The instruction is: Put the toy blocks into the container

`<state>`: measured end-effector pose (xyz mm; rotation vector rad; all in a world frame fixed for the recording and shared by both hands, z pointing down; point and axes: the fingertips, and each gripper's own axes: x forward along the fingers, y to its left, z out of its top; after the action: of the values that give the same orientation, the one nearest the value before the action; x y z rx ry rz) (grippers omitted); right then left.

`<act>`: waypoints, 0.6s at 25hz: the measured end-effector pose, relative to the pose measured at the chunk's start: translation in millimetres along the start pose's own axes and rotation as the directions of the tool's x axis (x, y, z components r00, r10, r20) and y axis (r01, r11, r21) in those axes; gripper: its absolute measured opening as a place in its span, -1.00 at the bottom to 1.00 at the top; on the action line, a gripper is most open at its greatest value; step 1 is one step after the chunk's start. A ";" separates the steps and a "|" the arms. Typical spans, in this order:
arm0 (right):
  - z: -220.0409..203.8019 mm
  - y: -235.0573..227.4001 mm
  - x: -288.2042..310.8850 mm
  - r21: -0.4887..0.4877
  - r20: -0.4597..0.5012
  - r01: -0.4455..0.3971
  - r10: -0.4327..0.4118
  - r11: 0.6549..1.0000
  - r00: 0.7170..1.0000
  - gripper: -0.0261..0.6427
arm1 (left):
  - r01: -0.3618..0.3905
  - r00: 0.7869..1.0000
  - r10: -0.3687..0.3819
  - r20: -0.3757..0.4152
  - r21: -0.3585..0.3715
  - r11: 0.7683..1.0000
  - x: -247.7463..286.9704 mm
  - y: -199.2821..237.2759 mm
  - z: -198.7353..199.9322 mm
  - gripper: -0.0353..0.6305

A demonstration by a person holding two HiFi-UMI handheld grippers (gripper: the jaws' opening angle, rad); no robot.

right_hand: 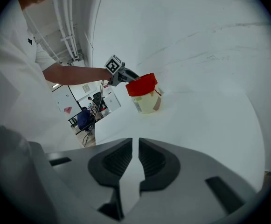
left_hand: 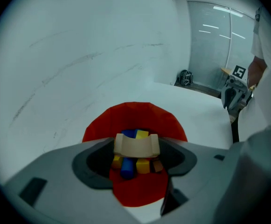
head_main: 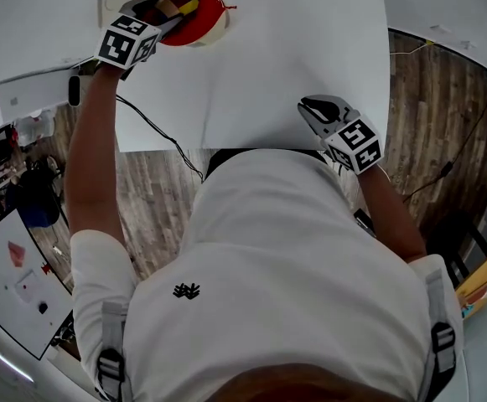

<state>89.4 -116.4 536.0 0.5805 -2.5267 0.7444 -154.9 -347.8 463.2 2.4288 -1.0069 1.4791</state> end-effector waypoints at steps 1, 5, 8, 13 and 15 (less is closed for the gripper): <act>-0.3 -1.6 0.1 0.005 -0.002 0.001 -0.001 1.000 1.000 -0.79 | 0.004 1.000 -0.003 -0.026 0.012 1.000 4.8 0.5 -2.3 0.00; 2.0 -5.3 -0.1 0.010 0.005 0.007 -0.007 1.000 1.000 -0.79 | 0.042 0.991 -0.031 -0.131 0.079 0.996 21.1 -7.4 -14.0 0.00; 3.6 -7.3 1.0 0.016 0.010 0.013 -0.013 1.000 1.000 -0.79 | 0.063 0.984 -0.045 -0.174 0.105 0.992 29.3 -10.1 -17.6 0.00; 3.1 -4.1 1.9 0.024 0.006 0.010 -0.010 1.000 1.000 -0.79 | 0.088 0.971 -0.059 -0.231 0.116 0.989 35.7 -10.1 -24.9 0.00; 1.6 -5.1 1.0 0.028 0.001 0.013 -0.013 1.000 1.000 -0.79 | 0.092 0.967 -0.060 -0.248 0.122 0.988 36.6 -11.1 -26.0 0.00</act>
<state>90.7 -121.5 537.4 0.6064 -2.5154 0.7762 -156.8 -345.5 509.3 2.2652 -0.7796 1.8147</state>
